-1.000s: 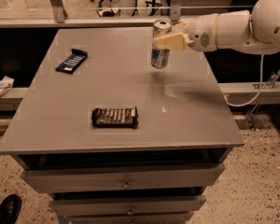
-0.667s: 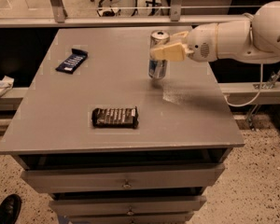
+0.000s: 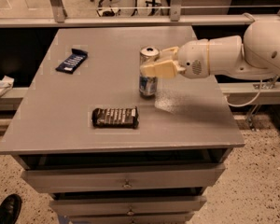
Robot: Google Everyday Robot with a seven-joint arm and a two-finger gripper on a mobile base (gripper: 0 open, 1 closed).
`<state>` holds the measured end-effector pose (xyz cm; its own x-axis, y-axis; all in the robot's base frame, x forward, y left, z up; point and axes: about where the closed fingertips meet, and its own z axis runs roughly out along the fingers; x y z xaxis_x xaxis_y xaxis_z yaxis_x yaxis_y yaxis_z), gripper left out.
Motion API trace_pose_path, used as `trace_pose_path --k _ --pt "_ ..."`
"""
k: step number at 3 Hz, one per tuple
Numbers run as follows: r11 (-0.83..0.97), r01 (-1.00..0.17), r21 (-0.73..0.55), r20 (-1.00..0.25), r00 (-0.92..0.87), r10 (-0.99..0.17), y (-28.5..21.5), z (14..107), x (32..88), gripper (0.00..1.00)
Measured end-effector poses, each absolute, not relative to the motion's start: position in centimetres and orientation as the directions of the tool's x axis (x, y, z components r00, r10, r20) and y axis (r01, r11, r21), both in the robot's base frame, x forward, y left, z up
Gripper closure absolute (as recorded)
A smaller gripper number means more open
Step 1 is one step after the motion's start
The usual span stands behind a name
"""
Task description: Move redbull can near rxbar chocolate
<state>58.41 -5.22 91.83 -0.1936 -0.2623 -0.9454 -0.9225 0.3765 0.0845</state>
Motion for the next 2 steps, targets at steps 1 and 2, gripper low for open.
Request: trace_pose_path --k 1,2 --pt "0.362 -0.927 0.095 -0.946 -0.197 -0.256 -4.2 91.2 56.9 1.00" --pt "0.340 -0.935 0.099 -0.943 -0.198 -0.269 -3.2 90.6 55.5 0.77"
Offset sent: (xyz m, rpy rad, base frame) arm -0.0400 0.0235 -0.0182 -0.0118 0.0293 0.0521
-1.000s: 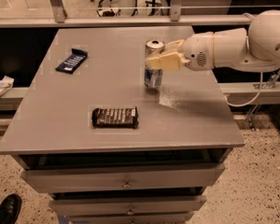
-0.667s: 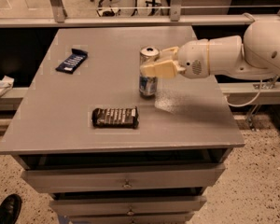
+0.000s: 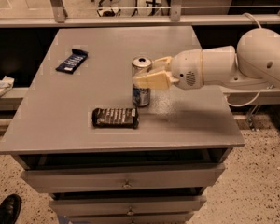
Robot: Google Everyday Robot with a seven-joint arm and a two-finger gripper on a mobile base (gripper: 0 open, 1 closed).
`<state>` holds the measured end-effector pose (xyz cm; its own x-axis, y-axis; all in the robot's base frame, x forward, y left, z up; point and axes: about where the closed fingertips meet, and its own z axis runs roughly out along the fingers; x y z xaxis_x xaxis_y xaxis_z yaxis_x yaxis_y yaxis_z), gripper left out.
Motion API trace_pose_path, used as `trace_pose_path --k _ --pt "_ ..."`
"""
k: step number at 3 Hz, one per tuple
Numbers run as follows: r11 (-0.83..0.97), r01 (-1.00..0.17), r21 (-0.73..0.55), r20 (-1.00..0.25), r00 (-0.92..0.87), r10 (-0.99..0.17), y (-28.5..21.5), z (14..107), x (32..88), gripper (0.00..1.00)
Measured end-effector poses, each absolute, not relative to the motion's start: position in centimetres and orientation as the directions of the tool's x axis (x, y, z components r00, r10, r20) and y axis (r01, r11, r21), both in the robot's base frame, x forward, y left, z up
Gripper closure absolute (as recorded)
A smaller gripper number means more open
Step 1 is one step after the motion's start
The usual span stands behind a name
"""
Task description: Move redbull can near rxbar chocolate
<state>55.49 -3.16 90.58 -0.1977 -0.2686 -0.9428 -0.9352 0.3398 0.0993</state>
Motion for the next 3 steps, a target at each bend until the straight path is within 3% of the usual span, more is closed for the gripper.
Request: trace_pose_path --k 3 --pt "0.320 -0.945 0.071 -0.947 -0.165 -0.275 -2.82 90.21 54.29 0.06"
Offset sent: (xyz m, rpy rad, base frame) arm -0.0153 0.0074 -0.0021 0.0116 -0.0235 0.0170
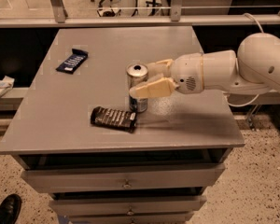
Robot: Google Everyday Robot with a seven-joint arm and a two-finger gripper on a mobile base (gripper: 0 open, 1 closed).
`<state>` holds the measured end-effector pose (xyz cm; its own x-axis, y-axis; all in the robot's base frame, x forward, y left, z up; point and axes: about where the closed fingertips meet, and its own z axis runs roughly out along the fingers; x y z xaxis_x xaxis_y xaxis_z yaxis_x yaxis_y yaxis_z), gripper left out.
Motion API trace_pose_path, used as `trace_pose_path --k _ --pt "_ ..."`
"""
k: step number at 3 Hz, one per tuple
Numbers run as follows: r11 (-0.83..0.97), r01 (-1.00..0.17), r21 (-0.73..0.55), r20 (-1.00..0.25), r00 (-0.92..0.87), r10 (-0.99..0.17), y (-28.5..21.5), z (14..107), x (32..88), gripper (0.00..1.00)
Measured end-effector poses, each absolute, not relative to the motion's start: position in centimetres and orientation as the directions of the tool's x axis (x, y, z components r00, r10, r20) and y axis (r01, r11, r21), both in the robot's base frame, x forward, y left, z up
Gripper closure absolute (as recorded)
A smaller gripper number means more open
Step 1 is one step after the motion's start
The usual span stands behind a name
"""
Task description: Move redbull can near rxbar chocolate
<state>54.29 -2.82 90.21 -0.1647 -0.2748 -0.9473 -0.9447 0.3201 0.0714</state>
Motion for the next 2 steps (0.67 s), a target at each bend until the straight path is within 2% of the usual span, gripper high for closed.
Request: trace_pose_path --k 1,2 --pt "0.342 -0.939 0.032 -0.946 -0.139 -0.293 -5.0 90.0 54.8 0.00" --pt "0.389 -0.921 -0.035 -0.940 -0.101 -0.326 -9.4 90.0 55.9 0.00"
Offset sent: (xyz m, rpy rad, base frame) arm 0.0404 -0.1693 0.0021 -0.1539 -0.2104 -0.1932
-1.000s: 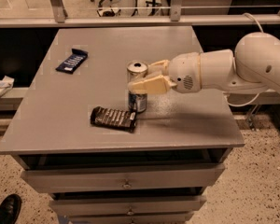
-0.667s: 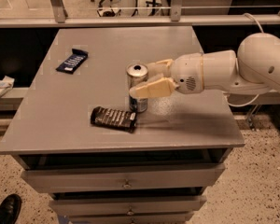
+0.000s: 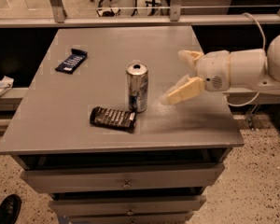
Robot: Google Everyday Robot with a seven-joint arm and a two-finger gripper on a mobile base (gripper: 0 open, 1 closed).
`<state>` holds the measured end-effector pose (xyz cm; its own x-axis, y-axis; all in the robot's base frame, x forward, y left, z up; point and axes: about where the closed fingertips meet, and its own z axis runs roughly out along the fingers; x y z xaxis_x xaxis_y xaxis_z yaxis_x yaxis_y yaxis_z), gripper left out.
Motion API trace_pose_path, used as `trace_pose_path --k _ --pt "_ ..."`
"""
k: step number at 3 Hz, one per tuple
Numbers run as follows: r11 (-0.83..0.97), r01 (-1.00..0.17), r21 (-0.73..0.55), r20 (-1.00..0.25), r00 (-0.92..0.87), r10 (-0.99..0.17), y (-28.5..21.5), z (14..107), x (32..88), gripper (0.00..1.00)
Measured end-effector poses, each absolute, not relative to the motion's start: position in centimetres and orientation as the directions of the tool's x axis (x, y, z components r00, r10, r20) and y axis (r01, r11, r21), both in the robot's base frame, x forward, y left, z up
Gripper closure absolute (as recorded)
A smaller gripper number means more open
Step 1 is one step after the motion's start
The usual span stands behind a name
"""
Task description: Move redbull can near rxbar chocolate
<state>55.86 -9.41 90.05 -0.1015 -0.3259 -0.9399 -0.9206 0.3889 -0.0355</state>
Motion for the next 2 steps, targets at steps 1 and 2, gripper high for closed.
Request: trace_pose_path --k 1,2 --pt "0.463 -0.869 -0.175 -0.920 -0.024 -0.392 -16.68 92.23 58.20 0.00" --pt "0.463 -0.869 -0.177 -0.921 -0.020 -0.389 -16.59 92.48 58.26 0.00"
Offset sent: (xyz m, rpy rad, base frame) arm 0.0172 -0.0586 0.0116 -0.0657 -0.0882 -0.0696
